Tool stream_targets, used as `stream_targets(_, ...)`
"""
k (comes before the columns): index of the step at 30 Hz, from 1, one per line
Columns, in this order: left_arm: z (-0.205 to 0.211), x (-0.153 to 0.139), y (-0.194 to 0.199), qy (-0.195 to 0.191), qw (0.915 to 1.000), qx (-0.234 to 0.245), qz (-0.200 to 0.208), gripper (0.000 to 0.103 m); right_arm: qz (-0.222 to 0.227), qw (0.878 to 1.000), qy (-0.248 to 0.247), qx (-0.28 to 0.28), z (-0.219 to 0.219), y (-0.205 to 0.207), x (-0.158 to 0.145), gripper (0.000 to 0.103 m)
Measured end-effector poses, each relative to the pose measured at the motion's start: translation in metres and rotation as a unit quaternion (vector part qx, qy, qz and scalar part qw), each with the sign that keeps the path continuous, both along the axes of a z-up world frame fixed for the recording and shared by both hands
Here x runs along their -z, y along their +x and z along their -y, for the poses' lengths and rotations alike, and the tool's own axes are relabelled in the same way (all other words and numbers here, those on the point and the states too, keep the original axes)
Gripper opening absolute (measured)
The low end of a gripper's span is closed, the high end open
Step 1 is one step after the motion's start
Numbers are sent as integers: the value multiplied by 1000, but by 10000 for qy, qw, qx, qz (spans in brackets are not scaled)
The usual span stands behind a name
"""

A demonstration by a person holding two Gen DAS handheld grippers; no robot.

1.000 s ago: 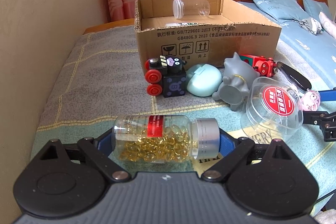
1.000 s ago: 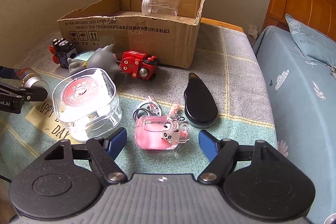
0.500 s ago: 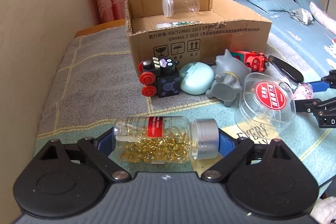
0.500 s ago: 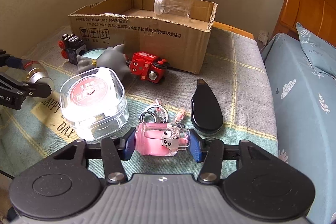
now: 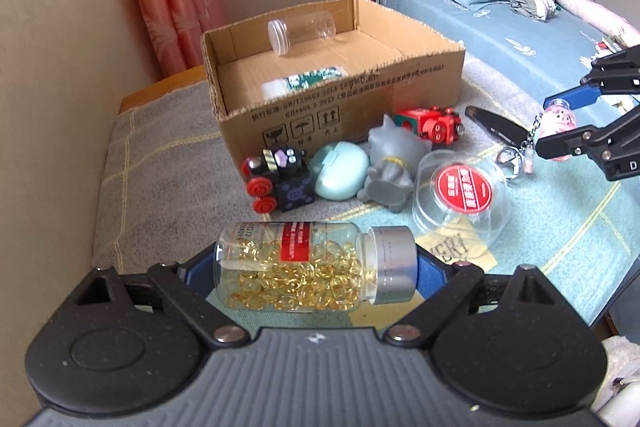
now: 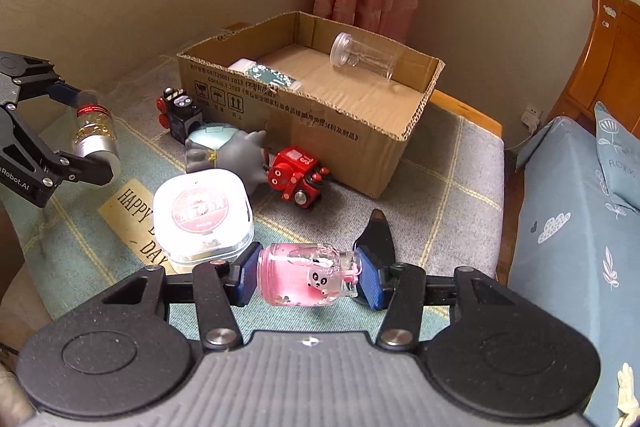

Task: Organize rigid objects
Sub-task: 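Close right gripper on the pink keychain case while left gripper lifts the capsule bottle, then carry both items over the cardboard box and open both grippers to drop them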

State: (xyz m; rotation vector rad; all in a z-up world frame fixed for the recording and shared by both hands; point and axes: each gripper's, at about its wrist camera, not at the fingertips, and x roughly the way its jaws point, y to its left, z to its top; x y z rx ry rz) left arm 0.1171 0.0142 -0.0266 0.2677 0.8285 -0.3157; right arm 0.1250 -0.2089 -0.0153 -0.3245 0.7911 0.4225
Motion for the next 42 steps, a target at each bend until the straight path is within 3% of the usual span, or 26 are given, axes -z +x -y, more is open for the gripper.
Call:
stream_targets(8, -3, -32, 14, -20, 9995, 21, 319, 93, 437, 9989, 93, -151, 3, 19, -45, 56)
stream_targets(17, -3, -67, 44, -41, 9969, -103, 784, 93, 851, 9958, 266, -208, -3, 74, -90, 56)
stream_targets(21, -1, -78, 61, 1, 9959, -107, 895, 93, 803, 9961, 304, -214, -12, 99, -94, 56)
stream_targets(29, 3, -87, 98, 52, 9960, -195, 873, 93, 435, 9985, 318, -95, -28, 135, -71, 56)
stream_targets(31, 6, -88, 104, 79, 9961, -197, 861, 93, 396, 9987, 303, -67, -29, 138, -67, 63)
stream_targets(33, 8, -89, 111, 83, 9961, -192, 858, 93, 433, 9985, 331, -23, -27, 137, -66, 81)
stream_targets(39, 15, -92, 130, -44, 9969, -133, 778, 93, 450, 9980, 416, 154, -17, 120, -68, 99)
stream_targets(42, 20, -91, 142, -42, 9972, -70, 738, 93, 426, 9979, 449, 205, -12, 110, -67, 102)
